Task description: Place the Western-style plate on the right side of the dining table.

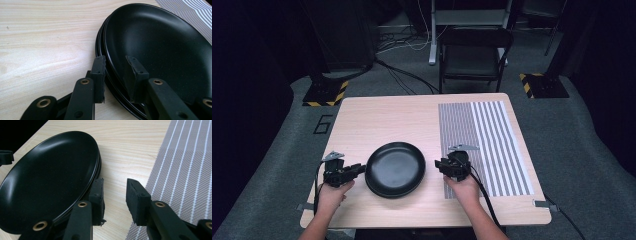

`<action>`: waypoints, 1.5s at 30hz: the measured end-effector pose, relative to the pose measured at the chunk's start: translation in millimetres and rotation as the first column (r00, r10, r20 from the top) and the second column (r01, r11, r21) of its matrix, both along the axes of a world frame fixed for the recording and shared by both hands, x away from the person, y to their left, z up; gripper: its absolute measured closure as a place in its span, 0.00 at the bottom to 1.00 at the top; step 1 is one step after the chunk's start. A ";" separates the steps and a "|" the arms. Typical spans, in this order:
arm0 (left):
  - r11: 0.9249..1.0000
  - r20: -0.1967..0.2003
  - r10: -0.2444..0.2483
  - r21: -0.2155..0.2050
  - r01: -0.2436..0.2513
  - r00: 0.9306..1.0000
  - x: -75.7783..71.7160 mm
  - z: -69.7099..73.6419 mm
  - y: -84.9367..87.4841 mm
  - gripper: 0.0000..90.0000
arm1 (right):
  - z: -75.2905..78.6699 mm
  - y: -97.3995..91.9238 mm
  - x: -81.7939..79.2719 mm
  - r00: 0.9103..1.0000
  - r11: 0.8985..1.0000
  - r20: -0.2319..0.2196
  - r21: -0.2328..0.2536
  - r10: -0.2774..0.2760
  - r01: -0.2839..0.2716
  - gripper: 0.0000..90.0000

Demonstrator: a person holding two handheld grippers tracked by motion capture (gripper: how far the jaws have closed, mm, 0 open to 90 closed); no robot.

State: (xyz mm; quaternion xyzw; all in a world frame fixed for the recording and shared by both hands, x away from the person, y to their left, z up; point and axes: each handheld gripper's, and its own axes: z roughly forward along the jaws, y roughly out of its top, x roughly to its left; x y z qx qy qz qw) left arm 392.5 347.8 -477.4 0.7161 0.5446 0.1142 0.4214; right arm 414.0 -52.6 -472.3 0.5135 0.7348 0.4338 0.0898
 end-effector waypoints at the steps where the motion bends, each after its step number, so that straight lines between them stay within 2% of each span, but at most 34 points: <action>1: 1.000 -0.002 0.001 -0.002 -0.001 1.000 0.0 -0.1 -0.1 0.78 | -0.9 1.5 0.4 1.000 1.000 0.002 0.003 0.001 -0.001 0.75; 7: 1.000 -0.001 0.003 -0.004 -0.003 1.000 0.6 -1.5 -0.8 0.78 | -2.6 10.3 0.7 1.000 1.000 0.011 -0.015 0.005 -0.004 0.76; 15: 1.000 -0.019 -0.005 -0.016 0.004 1.000 1.0 -2.2 -3.2 0.79 | -1.2 23.9 1.2 0.999 0.999 0.032 -0.039 0.024 -0.023 0.75; 17: 1.000 -0.021 -0.001 -0.025 0.001 1.000 1.2 -3.1 -4.0 0.80 | -0.6 25.6 1.1 0.999 0.999 0.019 -0.014 0.029 -0.028 0.76; 24: 0.999 -0.032 -0.009 -0.037 0.008 0.999 1.7 -4.0 -2.6 0.80 | -3.0 29.6 3.6 1.000 0.999 -0.007 0.016 0.030 -0.030 0.76; 25: 0.998 -0.046 -0.002 -0.057 0.000 0.999 2.6 -4.7 -2.0 0.80 | -4.1 30.7 4.1 1.000 0.999 -0.009 0.016 0.028 -0.028 0.76; 27: 0.998 -0.058 -0.006 -0.069 0.002 0.998 3.2 -5.3 -1.6 0.81 | -4.9 32.2 4.4 1.000 1.000 -0.016 0.016 0.025 -0.025 0.76; 32: 0.998 -0.061 -0.003 -0.068 -0.001 0.998 3.3 -5.9 -3.2 0.82 | -7.8 34.7 5.2 0.999 1.000 -0.027 0.018 0.019 -0.019 0.76; 41: 0.998 -0.079 0.003 -0.064 -0.008 0.997 3.9 -9.0 -3.1 0.85 | -12.4 36.9 8.1 0.998 0.998 -0.067 0.052 0.019 -0.016 0.79; 45: 0.996 -0.087 0.009 -0.086 -0.016 0.996 3.8 -10.0 -2.0 0.86 | -15.3 37.3 9.3 0.996 0.998 -0.085 0.064 0.021 -0.016 0.81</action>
